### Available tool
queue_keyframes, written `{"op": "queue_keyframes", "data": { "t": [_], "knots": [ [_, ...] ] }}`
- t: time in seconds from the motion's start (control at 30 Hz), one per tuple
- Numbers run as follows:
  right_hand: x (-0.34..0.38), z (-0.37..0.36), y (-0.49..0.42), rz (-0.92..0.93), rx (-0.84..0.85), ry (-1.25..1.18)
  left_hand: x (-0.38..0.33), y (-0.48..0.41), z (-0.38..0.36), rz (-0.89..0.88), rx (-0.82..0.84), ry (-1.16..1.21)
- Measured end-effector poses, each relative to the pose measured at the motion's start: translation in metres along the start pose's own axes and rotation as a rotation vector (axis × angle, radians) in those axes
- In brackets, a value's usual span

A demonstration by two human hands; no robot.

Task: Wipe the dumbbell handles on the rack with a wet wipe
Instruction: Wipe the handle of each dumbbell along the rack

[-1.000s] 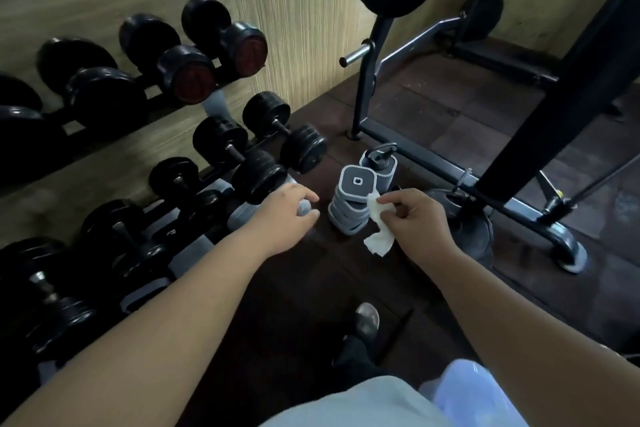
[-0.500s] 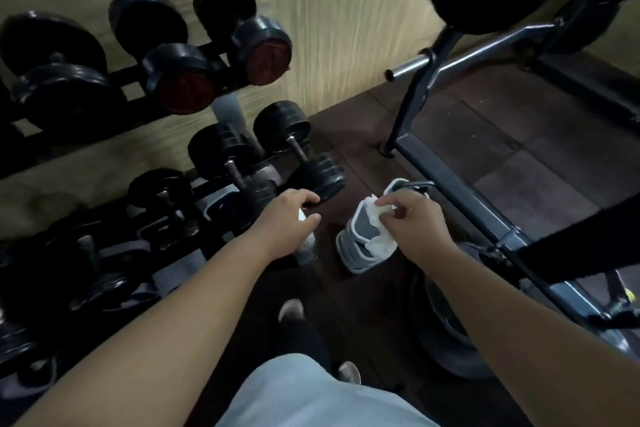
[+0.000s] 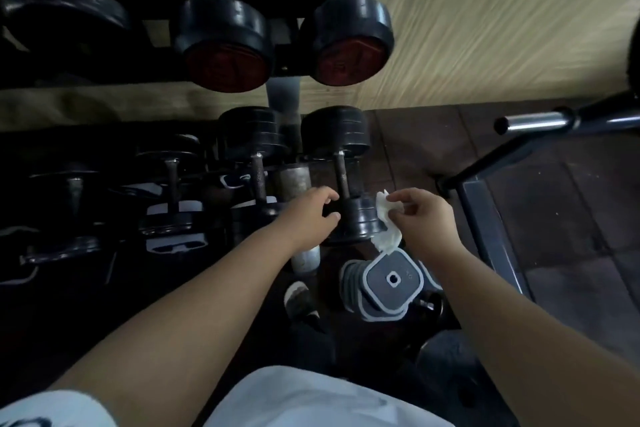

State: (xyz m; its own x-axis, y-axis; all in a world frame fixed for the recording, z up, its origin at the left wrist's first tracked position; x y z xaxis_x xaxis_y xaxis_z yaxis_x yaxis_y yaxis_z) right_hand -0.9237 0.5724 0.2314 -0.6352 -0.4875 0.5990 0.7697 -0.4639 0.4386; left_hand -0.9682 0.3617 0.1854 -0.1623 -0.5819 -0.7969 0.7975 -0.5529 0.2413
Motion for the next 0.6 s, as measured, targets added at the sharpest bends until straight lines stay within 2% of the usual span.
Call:
{"op": "queue_keyframes", "data": {
  "t": [0.27, 0.5, 0.6],
  "knots": [
    [0.009, -0.012, -0.065, 0.009, 0.079, 0.09, 0.044, -0.059, -0.038, 0.237, -0.099, 0.142],
    [0.015, -0.046, -0.142, 0.26, 0.051, 0.233, 0.079, -0.103, -0.103, 0.4, -0.219, 0.067],
    [0.011, -0.061, -0.172, 0.359, 0.052, 0.213, 0.087, -0.106, -0.131, 0.386, -0.389, 0.008]
  ]
}}
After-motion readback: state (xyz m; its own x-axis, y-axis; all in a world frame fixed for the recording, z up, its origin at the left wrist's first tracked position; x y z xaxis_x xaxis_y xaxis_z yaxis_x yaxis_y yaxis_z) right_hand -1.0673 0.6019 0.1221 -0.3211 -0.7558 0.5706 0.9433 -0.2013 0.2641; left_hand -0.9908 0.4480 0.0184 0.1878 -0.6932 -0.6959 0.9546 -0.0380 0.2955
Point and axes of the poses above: each hand's wrist, its own y-axis away from the middle knuckle, its own z-axis out of the back of the hand, x = y × z, the point moved 4 cm from there along -y, towards the middle knuckle, and after that the axes turned 15 degrees about -z, right-handed, at the moved point
